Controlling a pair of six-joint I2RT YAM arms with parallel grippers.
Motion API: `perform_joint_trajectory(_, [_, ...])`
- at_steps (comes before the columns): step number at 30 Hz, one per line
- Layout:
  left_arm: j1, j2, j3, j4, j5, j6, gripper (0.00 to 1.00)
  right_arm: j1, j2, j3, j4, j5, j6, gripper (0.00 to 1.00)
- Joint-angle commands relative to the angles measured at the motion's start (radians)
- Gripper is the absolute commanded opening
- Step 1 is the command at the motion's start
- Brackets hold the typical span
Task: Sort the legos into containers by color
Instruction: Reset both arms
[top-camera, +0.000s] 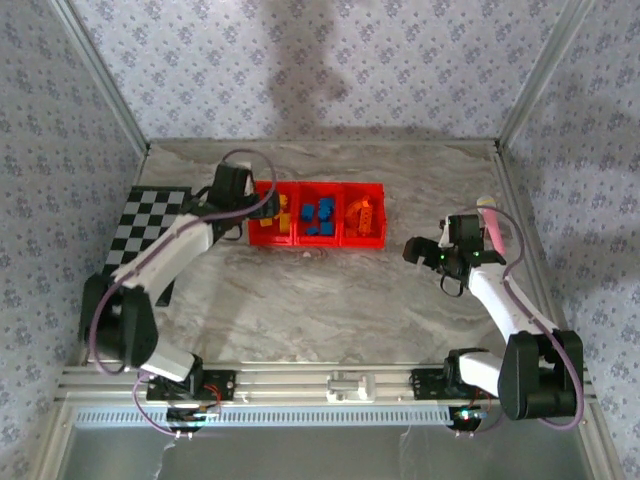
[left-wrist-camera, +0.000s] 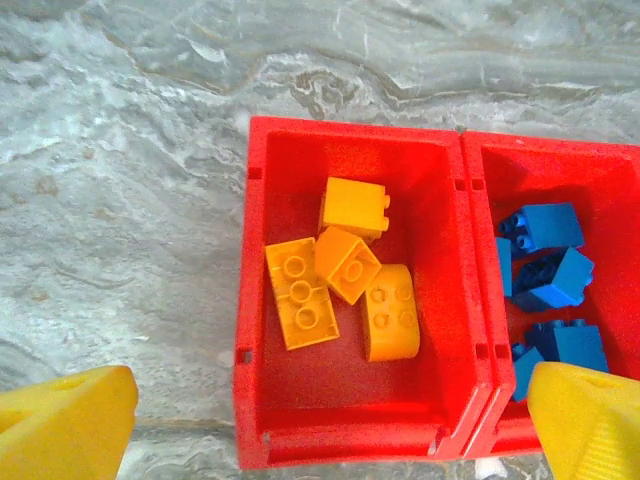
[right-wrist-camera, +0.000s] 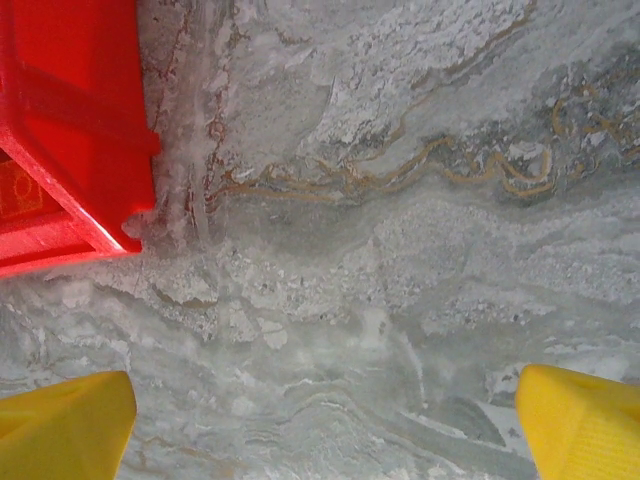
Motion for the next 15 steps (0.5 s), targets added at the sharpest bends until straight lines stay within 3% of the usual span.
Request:
perform_joint_trajectory(1, [0.009,-0.153,-0.192,0.292,-0.046,0.063,1.00,0.012,-0.023,0.018,0.062,0.072,-0.034,1.00])
perform_joint_trajectory(4, [0.007,-0.313,-0.426,0.559,-0.065,0.175,1.00,0.057,-0.111,-0.043,0.192,0.170,-0.109,1.00])
perform_joint_trajectory(7, [0.004,-0.450,-0.657,0.801,-0.167,0.284,1.00,0.143,-0.253,-0.204,0.424,0.285,-0.289,1.00])
perform_joint_trajectory(11, [0.021,-0.544,-0.771,0.789,-0.238,0.384,1.00,0.159,-0.355,-0.379,0.669,0.317,-0.387,1.00])
perform_joint_trajectory(13, [0.041,-0.540,-0.813,0.835,-0.276,0.363,1.00,0.147,-0.325,-0.392,0.689,0.353,-0.389,1.00])
perform_joint_trajectory(15, [0.098,-0.507,-0.840,0.884,-0.241,0.335,1.00,0.133,-0.262,-0.410,0.758,0.368,-0.389,1.00])
